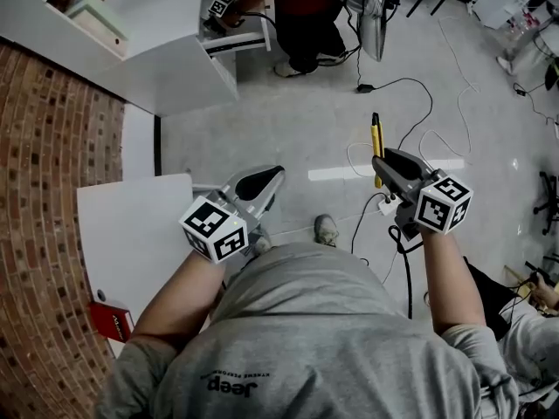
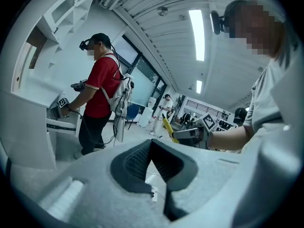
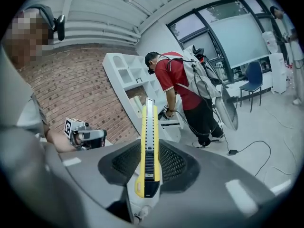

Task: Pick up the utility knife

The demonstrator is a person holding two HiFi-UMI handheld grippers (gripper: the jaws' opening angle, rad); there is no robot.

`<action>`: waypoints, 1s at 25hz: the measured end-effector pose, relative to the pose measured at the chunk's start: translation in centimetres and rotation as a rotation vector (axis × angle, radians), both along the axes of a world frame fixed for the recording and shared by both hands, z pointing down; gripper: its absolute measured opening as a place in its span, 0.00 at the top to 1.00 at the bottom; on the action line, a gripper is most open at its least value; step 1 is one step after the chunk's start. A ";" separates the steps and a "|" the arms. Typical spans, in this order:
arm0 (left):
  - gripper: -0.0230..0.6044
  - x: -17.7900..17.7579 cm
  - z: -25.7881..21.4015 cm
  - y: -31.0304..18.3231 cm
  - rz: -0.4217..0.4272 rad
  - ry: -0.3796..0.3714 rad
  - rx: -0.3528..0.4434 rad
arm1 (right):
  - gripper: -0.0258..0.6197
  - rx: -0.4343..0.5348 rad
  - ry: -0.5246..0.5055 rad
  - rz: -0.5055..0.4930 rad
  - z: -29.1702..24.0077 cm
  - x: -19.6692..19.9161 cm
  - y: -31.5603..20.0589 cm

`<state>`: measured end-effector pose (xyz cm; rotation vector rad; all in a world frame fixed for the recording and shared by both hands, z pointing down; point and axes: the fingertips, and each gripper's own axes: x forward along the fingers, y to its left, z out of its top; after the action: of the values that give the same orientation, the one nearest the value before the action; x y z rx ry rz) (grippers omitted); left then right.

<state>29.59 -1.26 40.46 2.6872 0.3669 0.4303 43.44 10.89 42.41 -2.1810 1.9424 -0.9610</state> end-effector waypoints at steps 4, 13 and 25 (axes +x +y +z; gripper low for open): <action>0.96 0.2 -0.2 0.5 0.011 0.002 0.004 | 0.76 0.021 0.002 0.005 -0.3 0.0 0.6; 0.96 -0.5 -0.4 1.0 0.009 0.007 0.004 | 0.76 0.023 0.002 -0.005 -0.3 -0.8 0.8; 0.96 -1.6 -0.6 0.9 -0.016 0.014 0.001 | 0.76 0.031 0.001 -0.019 -0.7 -1.5 0.5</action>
<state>28.01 -0.39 39.86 2.6937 0.3496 0.4068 41.98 11.40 41.67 -2.1508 1.9679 -0.9261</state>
